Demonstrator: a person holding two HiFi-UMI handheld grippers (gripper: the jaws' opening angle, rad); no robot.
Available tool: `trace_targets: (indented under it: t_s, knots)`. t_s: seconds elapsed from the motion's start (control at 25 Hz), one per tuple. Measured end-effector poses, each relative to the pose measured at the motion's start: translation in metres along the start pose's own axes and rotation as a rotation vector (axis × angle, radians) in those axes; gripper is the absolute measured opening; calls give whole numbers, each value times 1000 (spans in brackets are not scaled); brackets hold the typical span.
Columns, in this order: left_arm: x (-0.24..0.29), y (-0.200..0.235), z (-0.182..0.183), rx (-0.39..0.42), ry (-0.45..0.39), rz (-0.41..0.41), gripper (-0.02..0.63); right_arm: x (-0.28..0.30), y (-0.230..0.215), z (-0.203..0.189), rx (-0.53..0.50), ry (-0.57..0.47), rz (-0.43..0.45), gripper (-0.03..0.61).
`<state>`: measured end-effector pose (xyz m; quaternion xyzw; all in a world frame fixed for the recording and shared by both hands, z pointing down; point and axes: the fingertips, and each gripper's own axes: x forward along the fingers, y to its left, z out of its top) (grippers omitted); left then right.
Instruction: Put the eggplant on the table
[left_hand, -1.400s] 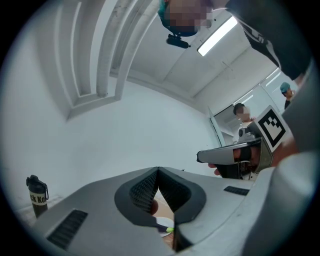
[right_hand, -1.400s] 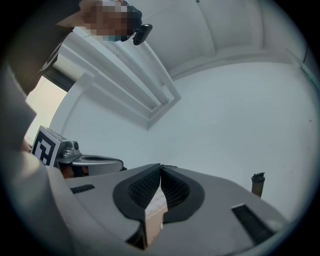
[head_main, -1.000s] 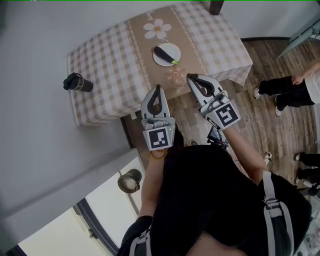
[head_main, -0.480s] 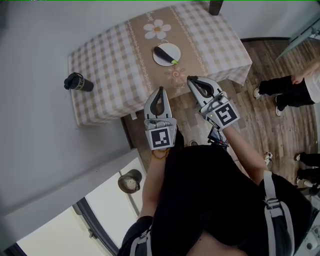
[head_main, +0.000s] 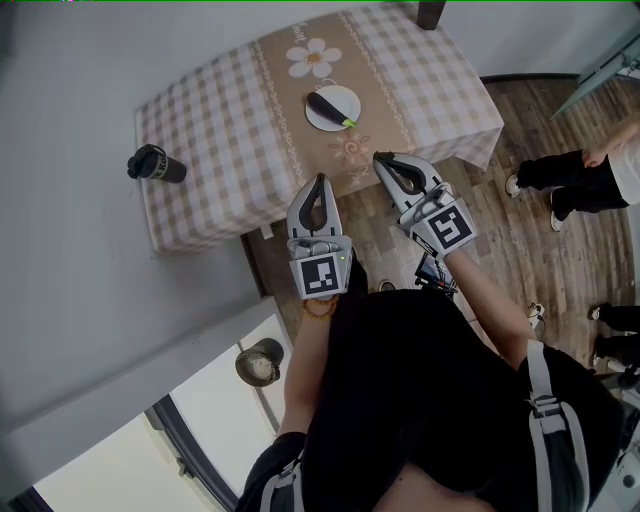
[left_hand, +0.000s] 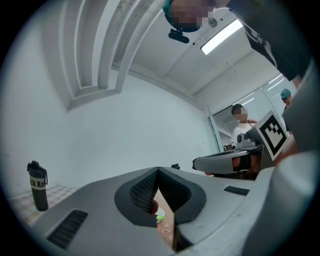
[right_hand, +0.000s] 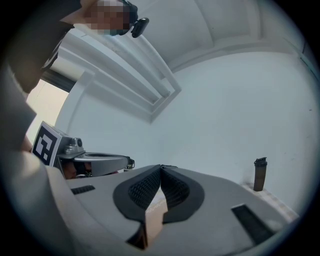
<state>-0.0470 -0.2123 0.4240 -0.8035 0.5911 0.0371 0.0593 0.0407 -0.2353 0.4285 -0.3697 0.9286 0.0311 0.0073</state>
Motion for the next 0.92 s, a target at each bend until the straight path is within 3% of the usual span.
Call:
trace_targets:
  t_s: [0.92]
  knots:
    - [0, 8, -10, 2, 17, 4, -6, 9, 1, -2, -3, 20, 3, 2]
